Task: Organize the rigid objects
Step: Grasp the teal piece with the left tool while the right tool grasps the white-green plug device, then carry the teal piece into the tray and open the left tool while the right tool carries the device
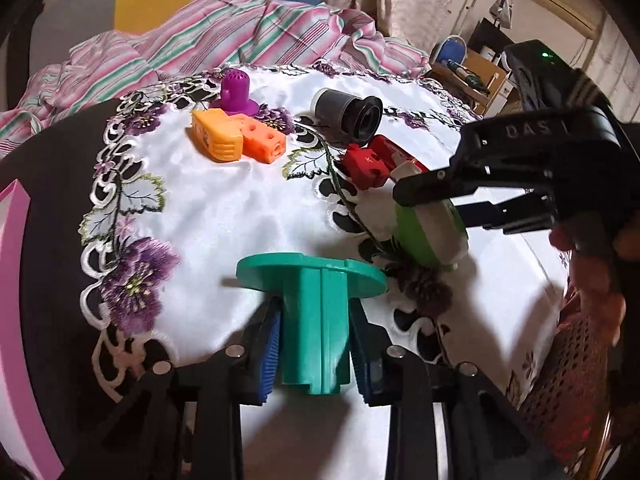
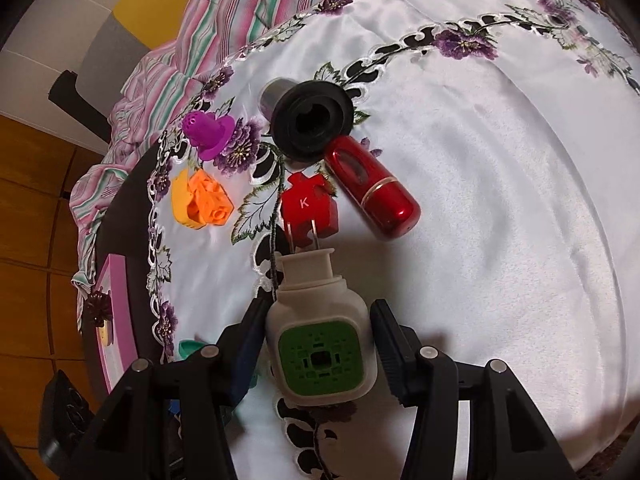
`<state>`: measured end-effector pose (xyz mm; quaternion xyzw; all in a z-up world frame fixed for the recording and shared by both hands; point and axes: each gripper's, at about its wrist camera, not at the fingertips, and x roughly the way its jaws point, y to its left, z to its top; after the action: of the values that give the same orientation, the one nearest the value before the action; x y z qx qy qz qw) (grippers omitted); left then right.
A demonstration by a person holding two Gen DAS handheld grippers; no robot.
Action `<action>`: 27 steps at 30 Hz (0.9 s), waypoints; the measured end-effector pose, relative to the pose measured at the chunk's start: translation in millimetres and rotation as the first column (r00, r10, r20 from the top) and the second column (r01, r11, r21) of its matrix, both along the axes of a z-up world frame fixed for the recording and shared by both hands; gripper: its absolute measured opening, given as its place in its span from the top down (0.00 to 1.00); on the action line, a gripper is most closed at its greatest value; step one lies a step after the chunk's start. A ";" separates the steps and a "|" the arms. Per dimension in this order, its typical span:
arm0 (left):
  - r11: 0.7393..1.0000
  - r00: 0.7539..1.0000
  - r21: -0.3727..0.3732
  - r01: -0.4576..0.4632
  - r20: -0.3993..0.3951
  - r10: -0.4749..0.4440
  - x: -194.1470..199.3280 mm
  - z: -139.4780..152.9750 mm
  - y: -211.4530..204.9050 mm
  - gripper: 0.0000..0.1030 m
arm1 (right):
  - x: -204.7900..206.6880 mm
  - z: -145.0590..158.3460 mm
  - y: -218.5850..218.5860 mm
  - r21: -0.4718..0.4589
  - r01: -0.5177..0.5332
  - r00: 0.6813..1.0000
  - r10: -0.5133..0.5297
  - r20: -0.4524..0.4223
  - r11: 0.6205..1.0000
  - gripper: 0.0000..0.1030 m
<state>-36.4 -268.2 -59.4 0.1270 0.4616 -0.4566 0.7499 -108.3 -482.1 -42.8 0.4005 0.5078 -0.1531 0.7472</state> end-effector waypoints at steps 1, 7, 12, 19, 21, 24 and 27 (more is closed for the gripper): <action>1.000 1.000 -0.003 -0.005 0.002 0.005 -0.3 -0.2 1.8 0.71 | 0.2 -0.2 0.0 0.004 0.000 1.000 0.000 0.003 1.000 0.48; 0.995 0.996 -0.076 -0.068 -0.060 0.063 0.7 7.1 29.8 0.71 | 0.1 0.0 0.6 0.003 -0.002 1.000 0.002 0.004 1.000 0.48; 0.989 0.996 -0.125 -0.083 -0.053 0.077 0.0 21.2 49.6 0.71 | 0.1 0.5 0.4 0.006 -0.003 1.000 0.003 0.009 1.000 0.48; 0.968 0.984 -0.190 -0.163 -0.096 0.147 17.9 38.9 92.8 0.71 | -1.6 0.4 -1.7 0.010 0.016 1.000 -0.017 0.013 1.000 0.48; 0.960 0.979 -0.205 -0.192 -0.105 0.174 24.9 43.0 108.4 0.71 | -1.7 0.9 -2.1 0.009 0.019 1.000 -0.019 0.016 1.000 0.48; 0.946 0.968 -0.216 -0.242 -0.113 0.222 39.0 46.2 132.1 0.71 | -1.6 1.7 -1.9 0.004 0.020 1.000 -0.020 0.016 1.000 0.48; 0.928 0.953 -0.224 -0.297 -0.130 0.274 54.4 48.0 156.0 0.71 | -1.3 1.1 -2.0 0.003 0.022 1.000 -0.022 0.010 1.000 0.48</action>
<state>17.9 -112.2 -11.4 -0.0558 0.4519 -0.4007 0.7950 -109.6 -484.1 -41.7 0.4078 0.4995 -0.1587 0.7476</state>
